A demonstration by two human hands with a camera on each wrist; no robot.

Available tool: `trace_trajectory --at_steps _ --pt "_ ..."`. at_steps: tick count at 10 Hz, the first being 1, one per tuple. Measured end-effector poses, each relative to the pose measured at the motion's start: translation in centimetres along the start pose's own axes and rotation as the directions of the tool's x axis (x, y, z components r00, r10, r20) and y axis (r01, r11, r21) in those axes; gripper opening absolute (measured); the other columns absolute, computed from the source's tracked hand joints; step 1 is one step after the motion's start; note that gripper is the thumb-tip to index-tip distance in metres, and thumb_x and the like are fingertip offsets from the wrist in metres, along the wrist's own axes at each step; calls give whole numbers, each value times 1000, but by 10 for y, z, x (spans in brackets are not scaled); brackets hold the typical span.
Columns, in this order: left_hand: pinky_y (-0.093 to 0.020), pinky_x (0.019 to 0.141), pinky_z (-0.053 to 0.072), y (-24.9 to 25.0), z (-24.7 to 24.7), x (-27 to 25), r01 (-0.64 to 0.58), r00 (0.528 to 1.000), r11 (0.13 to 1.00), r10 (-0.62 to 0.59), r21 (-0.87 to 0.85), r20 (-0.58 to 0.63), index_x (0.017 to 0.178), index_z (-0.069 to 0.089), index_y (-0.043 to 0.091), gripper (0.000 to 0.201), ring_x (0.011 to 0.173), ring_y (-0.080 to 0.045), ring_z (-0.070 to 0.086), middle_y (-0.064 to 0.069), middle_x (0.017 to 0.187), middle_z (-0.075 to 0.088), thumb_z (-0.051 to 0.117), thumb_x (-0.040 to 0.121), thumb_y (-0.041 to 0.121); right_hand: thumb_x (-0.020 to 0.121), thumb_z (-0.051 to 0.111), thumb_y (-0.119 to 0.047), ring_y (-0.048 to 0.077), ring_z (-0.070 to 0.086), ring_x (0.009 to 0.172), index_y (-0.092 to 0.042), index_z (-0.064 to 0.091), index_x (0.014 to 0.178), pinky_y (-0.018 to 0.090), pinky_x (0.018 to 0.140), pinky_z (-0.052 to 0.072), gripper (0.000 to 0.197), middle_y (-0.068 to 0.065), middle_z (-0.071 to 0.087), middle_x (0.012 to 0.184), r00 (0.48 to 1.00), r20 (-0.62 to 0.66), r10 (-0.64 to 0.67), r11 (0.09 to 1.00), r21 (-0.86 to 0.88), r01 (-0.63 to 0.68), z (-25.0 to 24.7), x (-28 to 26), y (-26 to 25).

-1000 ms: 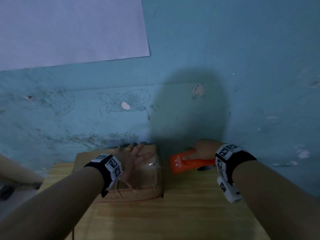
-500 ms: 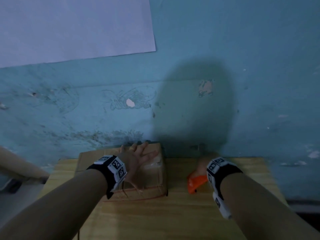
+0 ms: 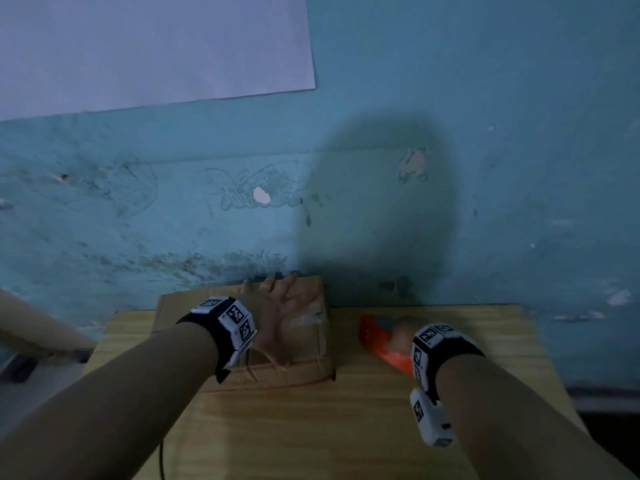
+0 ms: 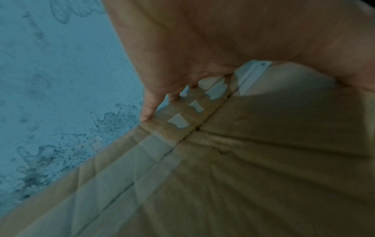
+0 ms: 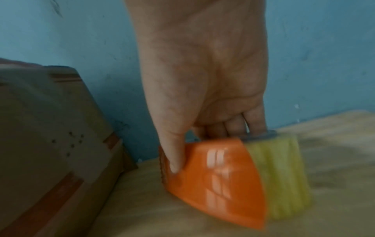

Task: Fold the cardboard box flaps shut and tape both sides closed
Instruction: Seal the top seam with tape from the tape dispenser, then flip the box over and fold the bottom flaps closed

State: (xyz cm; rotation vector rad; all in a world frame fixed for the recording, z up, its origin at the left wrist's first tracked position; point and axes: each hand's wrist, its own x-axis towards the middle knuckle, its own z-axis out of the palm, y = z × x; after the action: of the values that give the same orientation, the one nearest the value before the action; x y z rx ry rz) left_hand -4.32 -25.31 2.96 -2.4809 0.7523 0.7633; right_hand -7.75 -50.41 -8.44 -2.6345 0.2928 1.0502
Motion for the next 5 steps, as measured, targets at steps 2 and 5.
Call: trace_trajectory --at_steps 2,5 --pt "-73 109 12 -5 9 1 -23 1000 1000 23 17 -19 143 -23 47 129 147 -40 -6 -3 159 -24 68 56 74 101 42 -31 27 40 135 -5 24 148 25 89 40 57 14 38 149 994 80 77 995 51 -81 1 -35 -16" --pt "-67 112 16 -1 10 -5 -20 995 1000 20 -4 -97 149 -16 34 132 148 -37 0 -3 161 -17 69 57 74 101 26 -48 24 31 142 -15 34 147 33 114 22 57 8 33 154 910 -350 -223 748 538 390 -44 -65 -92"
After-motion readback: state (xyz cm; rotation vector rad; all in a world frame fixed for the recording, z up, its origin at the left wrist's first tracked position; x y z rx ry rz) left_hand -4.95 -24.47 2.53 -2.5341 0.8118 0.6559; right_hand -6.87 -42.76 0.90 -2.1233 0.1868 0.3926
